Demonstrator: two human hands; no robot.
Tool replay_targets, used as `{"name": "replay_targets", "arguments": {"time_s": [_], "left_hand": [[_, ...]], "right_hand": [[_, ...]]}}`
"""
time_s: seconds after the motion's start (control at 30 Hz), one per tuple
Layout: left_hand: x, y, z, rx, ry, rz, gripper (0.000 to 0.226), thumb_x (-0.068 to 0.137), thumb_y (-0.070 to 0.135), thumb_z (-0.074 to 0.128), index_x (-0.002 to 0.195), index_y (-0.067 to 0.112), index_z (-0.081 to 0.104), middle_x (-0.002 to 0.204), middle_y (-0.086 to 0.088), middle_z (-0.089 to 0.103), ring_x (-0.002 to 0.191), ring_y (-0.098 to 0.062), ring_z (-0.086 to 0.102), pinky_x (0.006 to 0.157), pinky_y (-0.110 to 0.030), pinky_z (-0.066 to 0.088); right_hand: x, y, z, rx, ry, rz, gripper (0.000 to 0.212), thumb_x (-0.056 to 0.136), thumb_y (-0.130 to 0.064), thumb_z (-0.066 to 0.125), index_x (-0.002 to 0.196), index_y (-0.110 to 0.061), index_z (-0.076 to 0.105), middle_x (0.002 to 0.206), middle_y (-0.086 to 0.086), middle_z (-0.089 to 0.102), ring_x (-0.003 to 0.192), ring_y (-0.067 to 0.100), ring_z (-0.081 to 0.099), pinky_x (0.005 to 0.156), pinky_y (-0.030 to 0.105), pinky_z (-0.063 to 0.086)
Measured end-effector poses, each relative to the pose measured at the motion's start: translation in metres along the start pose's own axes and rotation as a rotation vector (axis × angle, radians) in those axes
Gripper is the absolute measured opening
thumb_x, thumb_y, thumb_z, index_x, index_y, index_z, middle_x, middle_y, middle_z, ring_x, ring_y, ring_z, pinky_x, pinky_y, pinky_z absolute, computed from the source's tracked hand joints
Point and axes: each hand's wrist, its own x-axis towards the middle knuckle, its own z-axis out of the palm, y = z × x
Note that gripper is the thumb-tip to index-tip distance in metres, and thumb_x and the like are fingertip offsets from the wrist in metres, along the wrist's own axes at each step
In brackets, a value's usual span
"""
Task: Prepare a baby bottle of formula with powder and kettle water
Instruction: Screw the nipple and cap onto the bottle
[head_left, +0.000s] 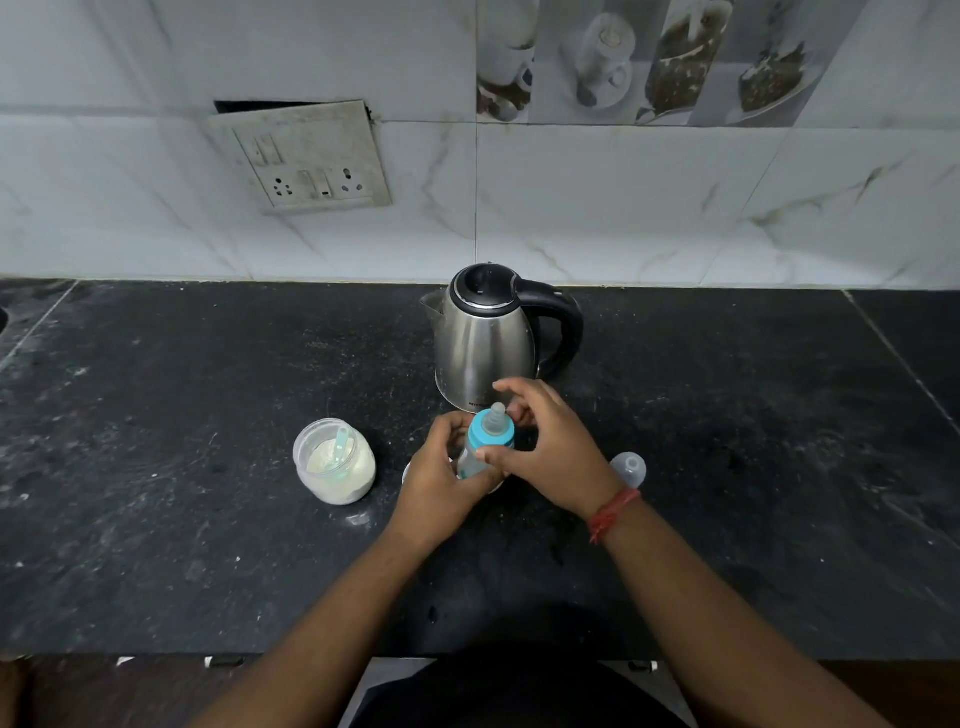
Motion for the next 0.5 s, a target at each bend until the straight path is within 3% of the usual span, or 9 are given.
{"name": "replay_targets", "arguments": {"time_s": [0.07, 0.17, 0.23, 0.33, 0.4, 0.5], "left_hand": [[0.001, -0.001, 0.001, -0.013, 0.003, -0.007, 0.06, 0.068, 0.043, 0.08, 0.122, 0.038, 0.055, 0.116, 0.016, 0.071, 0.111, -0.006, 0.068, 0.097, -0.044, 0.057], [0.002, 0.0, 0.001, -0.01, -0.006, -0.008, 0.059, 0.075, 0.027, 0.086, 0.124, 0.036, 0.054, 0.118, 0.017, 0.07, 0.113, -0.003, 0.066, 0.097, -0.032, 0.056], [0.003, -0.001, 0.0, -0.008, -0.007, -0.005, 0.06, 0.077, 0.02, 0.088, 0.124, 0.035, 0.054, 0.118, 0.022, 0.069, 0.114, 0.0, 0.065, 0.095, -0.025, 0.055], [0.004, 0.001, 0.001, -0.005, -0.002, -0.001, 0.059, 0.078, 0.017, 0.089, 0.125, 0.03, 0.056, 0.116, 0.018, 0.07, 0.112, -0.001, 0.066, 0.092, -0.025, 0.056], [0.004, 0.002, 0.001, -0.005, -0.002, 0.002, 0.058, 0.078, 0.015, 0.089, 0.125, 0.028, 0.057, 0.115, 0.016, 0.071, 0.11, -0.001, 0.067, 0.091, -0.025, 0.056], [0.005, 0.004, 0.0, -0.017, 0.003, 0.005, 0.056, 0.079, 0.013, 0.088, 0.122, 0.031, 0.057, 0.113, 0.021, 0.07, 0.107, 0.0, 0.067, 0.088, -0.021, 0.055]], "right_hand": [[0.0, 0.0, 0.003, 0.017, -0.004, 0.003, 0.081, 0.069, -0.033, 0.09, 0.139, -0.029, 0.05, 0.116, -0.009, 0.055, 0.111, 0.007, 0.055, 0.099, 0.028, 0.047], [0.001, 0.001, -0.006, 0.105, -0.127, -0.01, 0.081, 0.077, -0.018, 0.084, 0.146, -0.029, 0.044, 0.138, -0.014, 0.059, 0.13, 0.001, 0.052, 0.111, 0.026, 0.042], [0.002, 0.002, -0.012, 0.111, -0.158, -0.009, 0.078, 0.079, -0.013, 0.081, 0.145, -0.03, 0.045, 0.132, -0.014, 0.065, 0.128, -0.001, 0.055, 0.111, 0.023, 0.041], [0.0, -0.003, -0.004, 0.036, -0.004, 0.023, 0.073, 0.073, -0.024, 0.089, 0.136, -0.032, 0.053, 0.115, -0.018, 0.062, 0.116, 0.0, 0.055, 0.103, 0.025, 0.044], [-0.002, -0.007, 0.007, 0.02, 0.083, 0.025, 0.07, 0.07, -0.03, 0.09, 0.131, -0.03, 0.055, 0.114, -0.022, 0.054, 0.114, 0.003, 0.052, 0.099, 0.024, 0.044], [0.002, -0.005, 0.002, 0.087, -0.014, 0.033, 0.07, 0.073, -0.026, 0.09, 0.135, -0.025, 0.056, 0.123, -0.015, 0.054, 0.12, 0.004, 0.052, 0.106, 0.031, 0.045]]}}
